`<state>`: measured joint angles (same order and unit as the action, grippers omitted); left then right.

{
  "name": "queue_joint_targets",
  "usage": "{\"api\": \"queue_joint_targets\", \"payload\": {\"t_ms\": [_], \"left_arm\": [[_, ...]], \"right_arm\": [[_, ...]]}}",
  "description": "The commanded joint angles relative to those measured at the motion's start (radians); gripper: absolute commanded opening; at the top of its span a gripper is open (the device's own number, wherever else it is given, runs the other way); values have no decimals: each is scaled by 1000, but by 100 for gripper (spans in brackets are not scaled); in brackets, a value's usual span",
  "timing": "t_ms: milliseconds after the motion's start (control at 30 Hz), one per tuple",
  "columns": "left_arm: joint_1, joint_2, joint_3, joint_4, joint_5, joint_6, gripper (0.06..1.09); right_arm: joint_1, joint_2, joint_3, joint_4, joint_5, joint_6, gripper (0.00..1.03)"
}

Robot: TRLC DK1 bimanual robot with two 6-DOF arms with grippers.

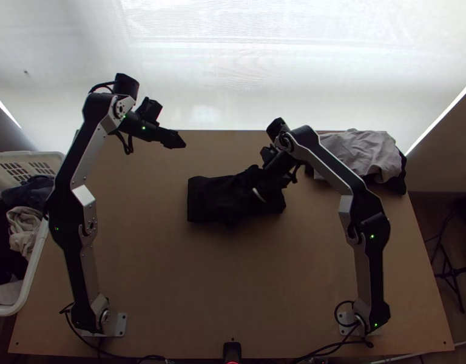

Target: Fold the t-shirt

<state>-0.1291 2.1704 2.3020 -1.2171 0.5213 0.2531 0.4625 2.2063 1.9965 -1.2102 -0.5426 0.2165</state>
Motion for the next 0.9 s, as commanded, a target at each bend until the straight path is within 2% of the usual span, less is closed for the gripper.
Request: {"api": "queue_joint_targets", "payload": {"t_ms": [0, 133, 200, 233, 300, 333, 367, 400, 700, 867], "left_arm": [[-1, 5, 0, 2, -1, -2, 105], [0, 3, 0, 2, -3, -2, 105], [3, 0, 0, 1, -3, -2, 105], [5, -1, 0, 1, -3, -2, 105], [9, -4, 0, 1, -4, 0, 105], [11, -6, 0, 1, -4, 0, 105], [13, -7, 0, -1, -4, 2, 104], [14, -7, 0, -1, -4, 3, 105], [14, -6, 0, 1, -4, 6, 105], [5, -4, 5, 4, -4, 6, 105]], "right_arm": [[30, 13, -8, 37, 9, 0, 90], [30, 61, -21, 72, 27, -5, 90], [27, 82, -25, 97, 41, -5, 83], [24, 92, -28, 110, 46, -5, 77], [22, 98, -31, 130, 56, -3, 61], [24, 98, -30, 136, 69, -5, 48], [25, 92, -30, 150, 81, -8, 29], [27, 81, -33, 175, 99, -17, 3], [111, -48, -15, 182, 202, -28, 3], [139, -65, 18, 181, 225, -25, 3]]}}
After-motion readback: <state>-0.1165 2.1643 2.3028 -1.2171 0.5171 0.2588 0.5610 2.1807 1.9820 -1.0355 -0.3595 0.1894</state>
